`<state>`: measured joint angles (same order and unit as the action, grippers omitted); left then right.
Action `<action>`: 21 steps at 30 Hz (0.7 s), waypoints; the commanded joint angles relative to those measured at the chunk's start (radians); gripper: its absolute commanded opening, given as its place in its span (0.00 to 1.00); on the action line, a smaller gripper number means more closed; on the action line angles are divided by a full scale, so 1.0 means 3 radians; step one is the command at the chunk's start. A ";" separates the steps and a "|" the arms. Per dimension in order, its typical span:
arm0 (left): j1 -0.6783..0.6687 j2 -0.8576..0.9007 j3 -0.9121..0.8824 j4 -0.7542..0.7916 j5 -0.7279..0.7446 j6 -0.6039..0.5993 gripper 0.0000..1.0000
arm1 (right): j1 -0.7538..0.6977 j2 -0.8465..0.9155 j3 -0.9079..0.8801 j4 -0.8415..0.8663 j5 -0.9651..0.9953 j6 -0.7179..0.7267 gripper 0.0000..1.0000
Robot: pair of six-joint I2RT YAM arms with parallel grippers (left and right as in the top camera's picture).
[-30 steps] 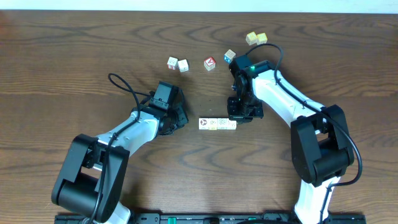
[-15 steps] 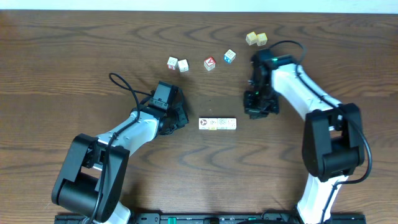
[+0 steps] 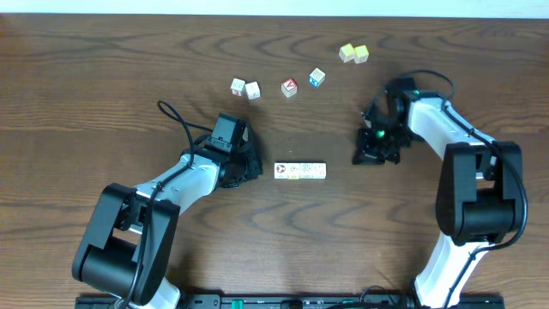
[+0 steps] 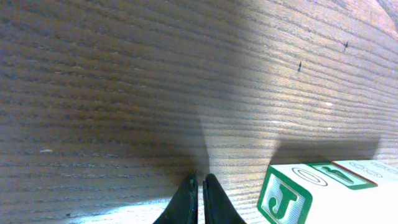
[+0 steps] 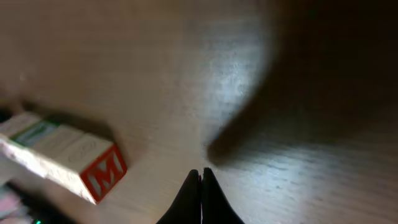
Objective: Lift 4 blocks
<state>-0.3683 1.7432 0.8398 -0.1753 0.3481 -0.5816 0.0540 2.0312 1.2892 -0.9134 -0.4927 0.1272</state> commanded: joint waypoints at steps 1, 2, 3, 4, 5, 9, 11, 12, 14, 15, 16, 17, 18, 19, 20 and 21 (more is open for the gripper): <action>0.0011 0.0100 -0.0060 0.0019 0.0248 0.0132 0.07 | -0.0146 -0.0057 -0.0282 0.0186 -0.0909 -0.0337 0.01; 0.0011 0.0113 -0.0060 0.0051 0.0345 0.0136 0.07 | -0.0174 -0.0057 -0.0342 0.0235 -0.1013 -0.0352 0.01; 0.0011 0.0120 -0.0060 0.0088 0.0444 0.0163 0.07 | -0.0207 -0.0057 -0.0406 0.0290 -0.1123 -0.0366 0.01; 0.0011 0.0130 -0.0060 0.0128 0.0532 0.0184 0.07 | -0.0229 -0.0057 -0.0439 0.0309 -0.1181 -0.0370 0.01; 0.0011 0.0136 -0.0060 0.0167 0.0603 0.0184 0.07 | -0.0245 -0.0057 -0.0465 0.0318 -0.1218 -0.0370 0.01; 0.0013 0.0139 -0.0060 0.0191 0.0637 0.0182 0.07 | -0.0261 -0.0057 -0.0553 0.0312 -0.1469 -0.0484 0.01; 0.0019 0.0139 -0.0060 0.0191 0.0637 0.0181 0.07 | -0.0262 -0.0057 -0.0598 0.0319 -0.1466 -0.0498 0.01; 0.0018 0.0139 -0.0060 0.0193 0.0638 0.0179 0.07 | -0.0261 -0.0057 -0.0608 0.0323 -0.1466 -0.0506 0.01; 0.0017 0.0139 -0.0060 0.0205 0.0638 0.0177 0.07 | -0.0254 -0.0057 -0.0626 0.0362 -0.1467 -0.0506 0.01; 0.0008 0.0139 -0.0060 0.0219 0.0637 0.0179 0.07 | -0.0242 -0.0057 -0.0626 0.0380 -0.1467 -0.0506 0.01; -0.0005 0.0139 -0.0060 0.0233 0.0635 0.0182 0.07 | -0.0223 -0.0057 -0.0626 0.0401 -0.1467 -0.0504 0.01; -0.0013 0.0139 -0.0060 0.0243 0.0623 0.0181 0.07 | -0.0205 -0.0057 -0.0626 0.0417 -0.1467 -0.0502 0.01; -0.0014 0.0139 -0.0060 0.0247 0.0623 0.0179 0.07 | -0.0181 -0.0057 -0.0626 0.0431 -0.1467 -0.0502 0.01; -0.0014 0.0139 -0.0060 0.0252 0.0622 0.0179 0.07 | -0.0153 -0.0057 -0.0626 0.0445 -0.1467 -0.0502 0.01; -0.0013 0.0139 -0.0060 0.0253 0.0618 0.0179 0.07 | -0.0130 -0.0057 -0.0626 0.0456 -0.1466 -0.0502 0.01; -0.0013 0.0139 -0.0060 0.0253 0.0608 0.0181 0.07 | -0.0102 -0.0057 -0.0626 0.0474 -0.1464 -0.0504 0.01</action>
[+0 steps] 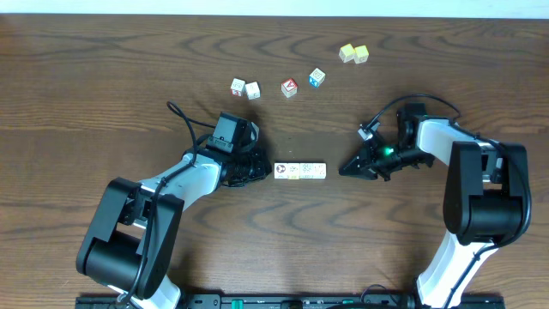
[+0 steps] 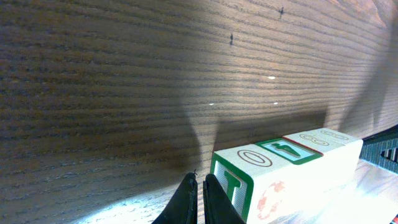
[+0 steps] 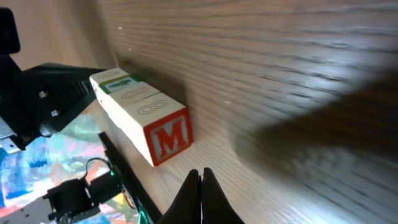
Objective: Lift 4 blocks
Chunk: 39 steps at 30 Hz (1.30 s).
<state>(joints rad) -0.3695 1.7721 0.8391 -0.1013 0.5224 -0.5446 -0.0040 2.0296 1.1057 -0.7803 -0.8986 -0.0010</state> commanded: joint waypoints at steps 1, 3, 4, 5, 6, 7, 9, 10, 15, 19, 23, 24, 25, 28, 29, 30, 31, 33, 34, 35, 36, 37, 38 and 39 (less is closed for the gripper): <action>-0.0009 0.0042 -0.0057 0.0006 0.0009 0.0057 0.07 | 0.0122 -0.0052 -0.0014 0.0047 -0.0081 -0.0075 0.01; -0.0010 0.0042 -0.0057 -0.0001 -0.0053 0.0056 0.07 | 0.0174 -0.0052 -0.0011 0.0074 0.0039 -0.0038 0.01; -0.0010 0.0042 -0.0057 -0.0005 -0.0072 0.0056 0.07 | 0.0205 -0.0053 -0.0008 0.0090 0.0142 0.0023 0.01; -0.0010 0.0042 -0.0057 -0.0008 -0.0088 0.0056 0.07 | 0.0226 -0.0053 -0.0001 0.0097 0.0203 0.0052 0.01; -0.0010 0.0042 -0.0057 -0.0008 -0.0108 0.0056 0.07 | 0.0256 -0.0060 0.0011 0.0098 0.0277 0.0080 0.01; -0.0010 0.0042 -0.0057 -0.0008 -0.0123 0.0057 0.07 | 0.0285 -0.0071 0.0025 0.0095 0.0340 0.0093 0.01; -0.0010 0.0042 -0.0057 -0.0008 -0.0123 0.0057 0.07 | 0.0334 -0.0117 0.0041 0.0095 0.0453 0.0130 0.01; -0.0010 0.0042 -0.0057 -0.0008 -0.0121 0.0071 0.07 | 0.0362 -0.0153 0.0043 0.0097 0.0563 0.0181 0.01; -0.0009 0.0039 -0.0056 -0.0111 -0.0127 0.0356 0.07 | 0.0542 -0.0411 0.0043 0.0094 0.1363 0.0515 0.01; -0.0010 0.0037 -0.0042 -0.0111 -0.0125 0.0356 0.07 | 0.0685 -0.0464 0.0043 0.0123 0.1460 0.0626 0.01; -0.0010 0.0034 -0.0009 -0.0106 -0.0122 0.0357 0.07 | 0.0833 -0.0464 0.0043 0.0178 0.1460 0.0635 0.01; -0.0010 0.0033 -0.0004 -0.0106 -0.0122 0.0357 0.07 | 0.0865 -0.0464 0.0043 0.0195 0.1465 0.0673 0.01; -0.0010 0.0033 0.0000 -0.0104 -0.0122 0.0357 0.07 | 0.0886 -0.0464 0.0043 0.0207 0.1476 0.0706 0.01; -0.0010 0.0033 0.0000 -0.0107 -0.0122 0.0359 0.07 | 0.0914 -0.0464 0.0043 0.0211 0.1588 0.0752 0.01; -0.0010 0.0033 0.0000 -0.0106 -0.0123 0.0359 0.07 | 0.0914 -0.0464 0.0043 0.0210 0.1596 0.0750 0.01; -0.0010 0.0033 0.0000 -0.0106 -0.0123 0.0374 0.07 | 0.0913 -0.0464 0.0043 0.0210 0.1597 0.0750 0.01; -0.0010 0.0033 0.0000 -0.0106 -0.0123 0.0408 0.07 | 0.0910 -0.0464 0.0043 0.0211 0.1596 0.0750 0.01; -0.0010 0.0033 0.0000 -0.0106 -0.0123 0.0460 0.07 | 0.0910 -0.0464 0.0046 0.0212 0.1597 0.0749 0.01; -0.0010 0.0033 0.0000 -0.0106 -0.0125 0.0472 0.07 | 0.0912 -0.0464 0.0047 0.0212 0.1600 0.0749 0.01; -0.0010 0.0033 0.0000 -0.0106 -0.0125 0.0470 0.07 | 0.0912 -0.0464 0.0050 0.0211 0.1600 0.0749 0.01; -0.0010 0.0033 0.0000 -0.0106 -0.0125 0.0470 0.07 | 0.0912 -0.0464 0.0055 0.0209 0.1601 0.0748 0.01; -0.0010 0.0033 0.0000 -0.0106 -0.0126 0.0472 0.07 | 0.0912 -0.0464 0.0067 0.0197 0.1614 0.0748 0.01; -0.0010 0.0033 0.0000 -0.0106 -0.0127 0.0482 0.07 | 0.0912 -0.0464 0.0083 0.0182 0.1639 0.0749 0.01; -0.0010 0.0033 0.0000 -0.0107 -0.0136 0.0483 0.07 | 0.0914 -0.0464 0.0106 0.0154 0.1677 0.0749 0.01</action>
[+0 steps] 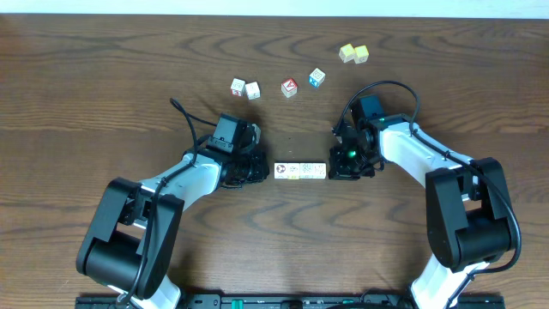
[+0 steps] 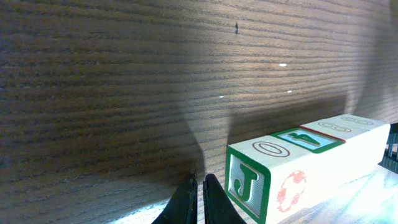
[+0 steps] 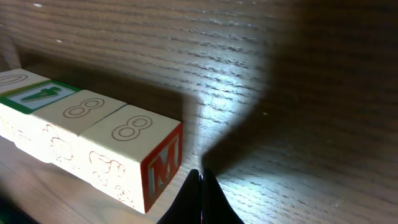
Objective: Lift 4 blocks
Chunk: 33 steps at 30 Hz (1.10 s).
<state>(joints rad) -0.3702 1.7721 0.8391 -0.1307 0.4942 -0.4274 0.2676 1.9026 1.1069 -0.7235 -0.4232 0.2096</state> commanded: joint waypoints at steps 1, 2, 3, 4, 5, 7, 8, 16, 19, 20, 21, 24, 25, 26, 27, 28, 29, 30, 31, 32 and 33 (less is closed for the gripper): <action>-0.0008 0.0033 0.0000 -0.0009 -0.0042 0.0094 0.07 | 0.0010 -0.0041 0.0117 -0.0051 0.0109 0.0046 0.01; -0.0008 0.0033 0.0000 -0.0008 -0.0042 0.0103 0.07 | 0.0017 -0.0041 0.0141 -0.0076 0.0128 0.0047 0.01; -0.0008 0.0033 0.0000 -0.0009 -0.0043 0.0104 0.07 | 0.0023 -0.0041 0.0160 -0.0094 0.0148 0.0046 0.01; -0.0008 0.0033 0.0000 -0.0008 -0.0043 0.0104 0.07 | 0.0027 -0.0041 0.0173 -0.0100 0.0169 0.0046 0.01; -0.0008 0.0033 0.0000 -0.0008 -0.0043 0.0104 0.07 | 0.0034 -0.0041 0.0184 -0.0106 0.0179 0.0045 0.01; -0.0008 0.0033 0.0000 -0.0008 -0.0043 0.0104 0.07 | 0.0048 -0.0041 0.0191 -0.0104 0.0177 0.0046 0.01; -0.0008 0.0033 0.0000 -0.0009 -0.0043 0.0104 0.07 | 0.0056 -0.0041 0.0191 -0.0104 0.0177 0.0046 0.01; -0.0008 0.0033 0.0000 -0.0009 -0.0047 0.0104 0.07 | 0.0104 -0.0046 0.0195 -0.0090 0.0175 0.0047 0.01; -0.0008 0.0034 0.0000 -0.0009 -0.0055 0.0104 0.07 | 0.0127 -0.0047 0.0197 -0.0081 0.0174 0.0048 0.01; -0.0008 0.0033 0.0000 -0.0009 -0.0055 0.0104 0.07 | 0.0136 -0.0047 0.0207 -0.0086 0.0175 0.0048 0.01; -0.0008 0.0033 0.0000 -0.0009 -0.0055 0.0103 0.07 | 0.0141 -0.0047 0.0217 -0.0095 0.0175 0.0047 0.01; -0.0008 0.0034 0.0000 -0.0011 -0.0084 0.0103 0.07 | 0.0173 -0.0047 0.0254 -0.0126 0.0177 0.0048 0.01; -0.0008 0.0034 0.0000 -0.0017 -0.0100 0.0103 0.07 | 0.0183 -0.0047 0.0262 -0.0134 0.0182 0.0048 0.01; -0.0008 0.0034 0.0000 -0.0023 -0.0120 0.0103 0.07 | 0.0192 -0.0047 0.0264 -0.0136 0.0195 0.0051 0.01; -0.0008 0.0034 0.0000 -0.0028 -0.0121 0.0103 0.07 | 0.0200 -0.0047 0.0264 -0.0136 0.0220 0.0055 0.01; -0.0008 0.0034 0.0000 -0.0032 -0.0120 0.0103 0.07 | 0.0205 -0.0047 0.0266 -0.0142 0.0263 0.0081 0.01; -0.0008 0.0034 0.0000 -0.0034 -0.0118 0.0103 0.07 | 0.0205 -0.0047 0.0266 -0.0146 0.0301 0.0098 0.01; -0.0008 0.0034 0.0000 -0.0034 -0.0118 0.0103 0.07 | 0.0205 -0.0047 0.0266 -0.0154 0.0314 0.0098 0.01; -0.0008 0.0034 0.0000 -0.0033 -0.0118 0.0103 0.07 | 0.0205 -0.0047 0.0266 -0.0155 0.0313 0.0099 0.01; -0.0008 0.0034 0.0000 -0.0033 -0.0118 0.0103 0.07 | 0.0205 -0.0047 0.0266 -0.0156 0.0313 0.0099 0.01; -0.0008 0.0034 0.0000 -0.0033 -0.0118 0.0103 0.07 | 0.0205 -0.0047 0.0266 -0.0156 0.0313 0.0099 0.01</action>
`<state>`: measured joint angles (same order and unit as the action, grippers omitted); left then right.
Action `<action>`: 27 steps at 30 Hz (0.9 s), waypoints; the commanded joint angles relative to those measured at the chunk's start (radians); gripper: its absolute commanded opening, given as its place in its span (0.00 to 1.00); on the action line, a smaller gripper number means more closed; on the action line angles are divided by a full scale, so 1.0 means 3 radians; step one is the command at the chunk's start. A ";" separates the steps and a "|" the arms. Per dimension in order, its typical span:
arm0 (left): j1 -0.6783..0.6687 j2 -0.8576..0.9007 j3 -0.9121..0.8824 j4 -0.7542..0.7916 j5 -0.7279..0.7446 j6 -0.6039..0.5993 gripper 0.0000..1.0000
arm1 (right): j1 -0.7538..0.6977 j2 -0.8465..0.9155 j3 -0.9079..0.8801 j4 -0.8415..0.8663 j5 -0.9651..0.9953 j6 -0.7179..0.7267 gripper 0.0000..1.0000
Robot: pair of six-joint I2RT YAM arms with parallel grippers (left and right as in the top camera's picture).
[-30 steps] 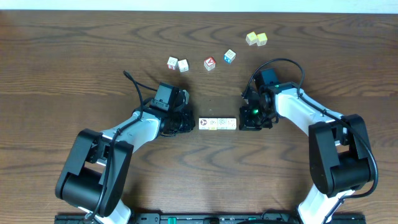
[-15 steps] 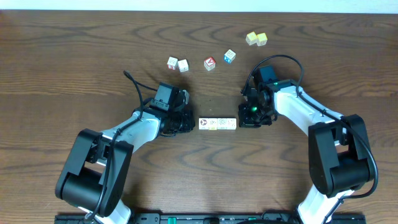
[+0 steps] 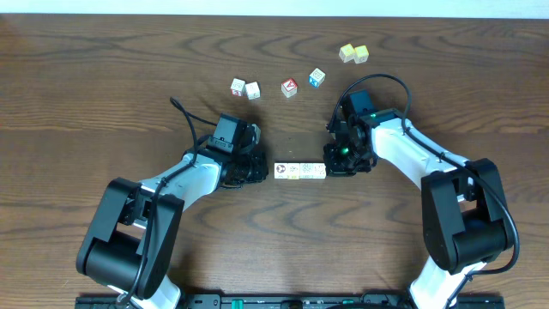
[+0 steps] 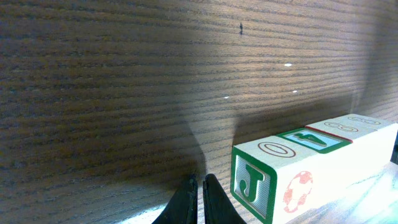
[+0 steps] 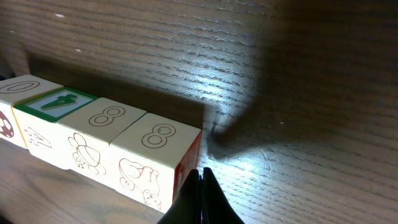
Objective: Lift 4 blocks
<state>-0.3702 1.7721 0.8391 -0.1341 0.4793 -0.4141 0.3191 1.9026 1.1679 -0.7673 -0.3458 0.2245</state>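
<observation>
A row of white lettered blocks (image 3: 299,171) lies end to end on the dark wood table. My left gripper (image 3: 256,169) is shut with nothing in it, its tips a short way off the row's left end, the green J face (image 4: 250,187). My right gripper (image 3: 331,166) is shut too, its tips (image 5: 200,177) right against the red-edged end block (image 5: 158,163) at the row's right end. Whether the tips press the block cannot be told.
Several loose blocks lie at the back: two white ones (image 3: 244,87), a red one (image 3: 289,87), a blue one (image 3: 316,77) and two yellow ones (image 3: 353,53). Both arms' cables loop over the table behind them.
My right gripper has come in a little to the left, from just off the row's right end to right against it. The left gripper and the row have barely shifted.
Both grippers were shut, well away from the row's two ends. The left one then stood close to the J end while the right one lay off to the right. The right one then stood near the M end, and now sits against it.
</observation>
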 commanded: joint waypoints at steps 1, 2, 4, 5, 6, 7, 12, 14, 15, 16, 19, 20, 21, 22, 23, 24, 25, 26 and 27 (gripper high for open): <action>-0.0008 0.0034 0.0000 -0.0022 -0.0069 0.0058 0.07 | 0.0033 -0.0047 0.0062 -0.0010 0.0053 0.0050 0.01; -0.0008 0.0034 0.0000 -0.0022 -0.0067 0.0060 0.07 | 0.0033 -0.0047 0.0062 -0.0010 0.0053 0.0051 0.01; -0.0008 0.0034 0.0000 -0.0020 -0.0066 0.0058 0.07 | 0.0033 -0.0047 0.0062 -0.0009 0.0053 0.0051 0.01; -0.0008 0.0034 0.0000 -0.0020 -0.0065 0.0060 0.07 | 0.0033 -0.0047 0.0062 -0.0009 0.0053 0.0052 0.01; -0.0008 0.0034 0.0000 -0.0020 -0.0065 0.0060 0.07 | 0.0033 -0.0047 0.0062 -0.0010 0.0053 0.0053 0.01; -0.0008 0.0034 0.0000 -0.0020 -0.0062 0.0060 0.07 | 0.0033 -0.0047 0.0062 -0.0010 0.0053 0.0069 0.01; -0.0008 0.0034 0.0000 -0.0005 0.0065 0.0098 0.07 | 0.0033 -0.0047 0.0062 -0.0008 0.0053 0.0088 0.01; -0.0008 0.0034 0.0000 0.0018 0.0098 0.0100 0.07 | 0.0034 -0.0047 0.0062 -0.0008 0.0053 0.0089 0.01; -0.0008 0.0034 0.0000 0.0025 0.0112 0.0113 0.07 | 0.0033 -0.0047 0.0062 -0.0008 0.0053 0.0089 0.01; -0.0008 0.0034 0.0000 0.0029 0.0114 0.0122 0.07 | 0.0033 -0.0047 0.0062 -0.0008 0.0053 0.0089 0.01; -0.0009 0.0034 0.0000 0.0031 0.0114 0.0122 0.07 | 0.0033 -0.0047 0.0062 -0.0008 0.0053 0.0089 0.01; -0.0009 0.0034 0.0000 0.0031 0.0114 0.0122 0.07 | 0.0033 -0.0047 0.0062 -0.0008 0.0053 0.0089 0.01; -0.0009 0.0034 0.0000 0.0031 0.0114 0.0122 0.07 | 0.0033 -0.0047 0.0062 -0.0006 0.0053 0.0089 0.01; -0.0009 0.0034 0.0000 0.0031 0.0114 0.0122 0.07 | 0.0033 -0.0047 0.0062 -0.0006 0.0053 0.0089 0.01; -0.0009 0.0034 0.0000 0.0031 0.0114 0.0123 0.07 | 0.0034 -0.0047 0.0062 -0.0005 0.0053 0.0089 0.01; -0.0010 0.0033 0.0003 0.0031 0.0116 0.0123 0.07 | 0.0034 -0.0047 0.0062 -0.0004 0.0053 0.0089 0.01; -0.0022 0.0033 0.0005 0.0031 0.0116 0.0122 0.07 | 0.0034 -0.0047 0.0062 -0.0001 0.0053 0.0089 0.01; -0.0029 0.0033 0.0008 0.0029 0.0116 0.0122 0.07 | 0.0034 -0.0047 0.0062 0.0000 0.0053 0.0089 0.01; -0.0051 0.0033 0.0014 0.0029 0.0121 0.0123 0.07 | 0.0034 -0.0047 0.0062 0.0000 0.0053 0.0090 0.01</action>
<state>-0.3733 1.7721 0.8391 -0.1261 0.4992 -0.3916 0.3191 1.9026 1.1679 -0.7681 -0.3389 0.2382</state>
